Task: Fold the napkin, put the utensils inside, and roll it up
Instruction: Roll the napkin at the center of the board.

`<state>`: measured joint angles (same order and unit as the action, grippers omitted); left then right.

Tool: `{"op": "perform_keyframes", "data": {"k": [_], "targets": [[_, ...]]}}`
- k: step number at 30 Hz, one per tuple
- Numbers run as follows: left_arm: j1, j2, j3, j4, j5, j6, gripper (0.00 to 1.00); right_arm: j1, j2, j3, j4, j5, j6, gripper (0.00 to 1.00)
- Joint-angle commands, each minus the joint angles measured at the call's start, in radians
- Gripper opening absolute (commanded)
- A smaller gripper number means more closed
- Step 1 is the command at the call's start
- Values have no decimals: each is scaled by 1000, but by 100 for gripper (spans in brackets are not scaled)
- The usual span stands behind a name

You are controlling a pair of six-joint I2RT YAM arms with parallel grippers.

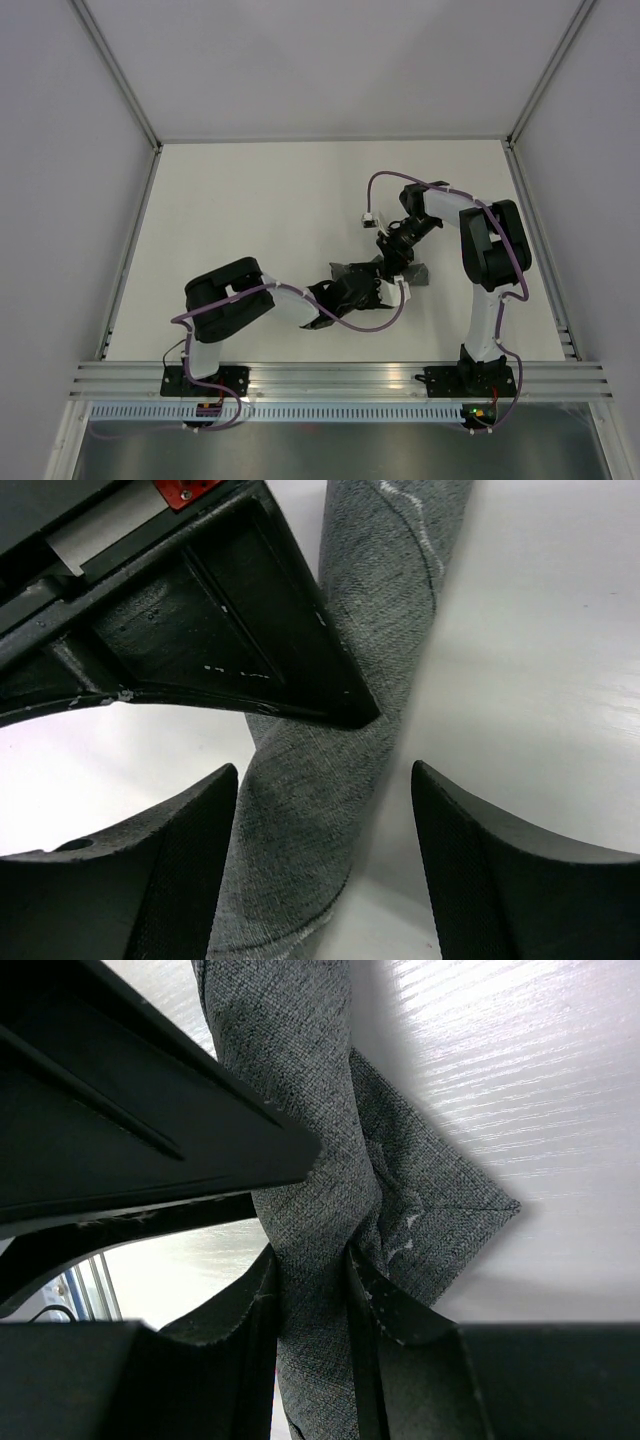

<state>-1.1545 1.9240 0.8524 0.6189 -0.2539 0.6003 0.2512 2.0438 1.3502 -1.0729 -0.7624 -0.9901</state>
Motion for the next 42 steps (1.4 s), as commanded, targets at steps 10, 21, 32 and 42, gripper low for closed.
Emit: {"op": "perform_keyframes", "data": {"k": [10, 21, 32, 42], "targets": [[58, 43, 88, -238, 148, -40, 45, -24, 79, 3, 1, 132, -55, 27], [78, 52, 152, -427, 294, -134, 3, -32, 16, 3, 33, 89, -12, 49], [90, 50, 168, -510, 363, -192, 2, -108, -220, 4, 178, -20, 189, 72], [157, 59, 261, -673, 519, -269, 2, -308, -451, -46, 266, -184, 291, 73]]}}
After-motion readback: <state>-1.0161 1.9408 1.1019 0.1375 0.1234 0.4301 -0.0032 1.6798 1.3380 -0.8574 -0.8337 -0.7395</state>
